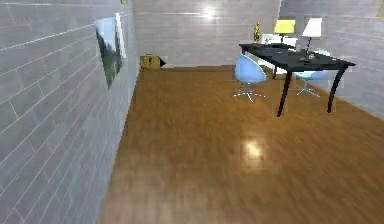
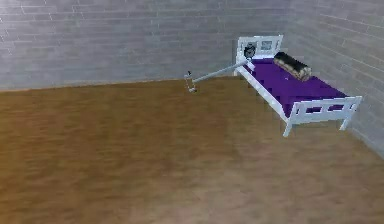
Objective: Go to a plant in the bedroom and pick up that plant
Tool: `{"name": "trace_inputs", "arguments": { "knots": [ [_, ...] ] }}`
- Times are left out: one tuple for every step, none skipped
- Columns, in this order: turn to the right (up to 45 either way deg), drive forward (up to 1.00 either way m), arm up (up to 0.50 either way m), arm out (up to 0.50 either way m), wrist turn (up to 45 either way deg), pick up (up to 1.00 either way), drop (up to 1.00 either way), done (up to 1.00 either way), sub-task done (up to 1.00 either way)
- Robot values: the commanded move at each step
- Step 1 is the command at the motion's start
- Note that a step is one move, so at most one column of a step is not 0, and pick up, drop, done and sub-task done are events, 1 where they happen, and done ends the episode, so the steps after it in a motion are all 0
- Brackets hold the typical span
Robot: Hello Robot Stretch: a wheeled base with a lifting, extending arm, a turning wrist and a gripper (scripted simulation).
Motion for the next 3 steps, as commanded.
{"name": "trace_inputs", "arguments": {
  "knots": [
    [0.0, 1.0, 0.0, 0.0, 0.0, 0.0, 0.0, 0.0, 0.0],
    [0.0, 1.0, 0.0, 0.0, 0.0, 0.0, 0.0, 0.0, 0.0],
    [0.0, 1.0, 0.0, 0.0, 0.0, 0.0, 0.0, 0.0, 0.0]
  ]
}}
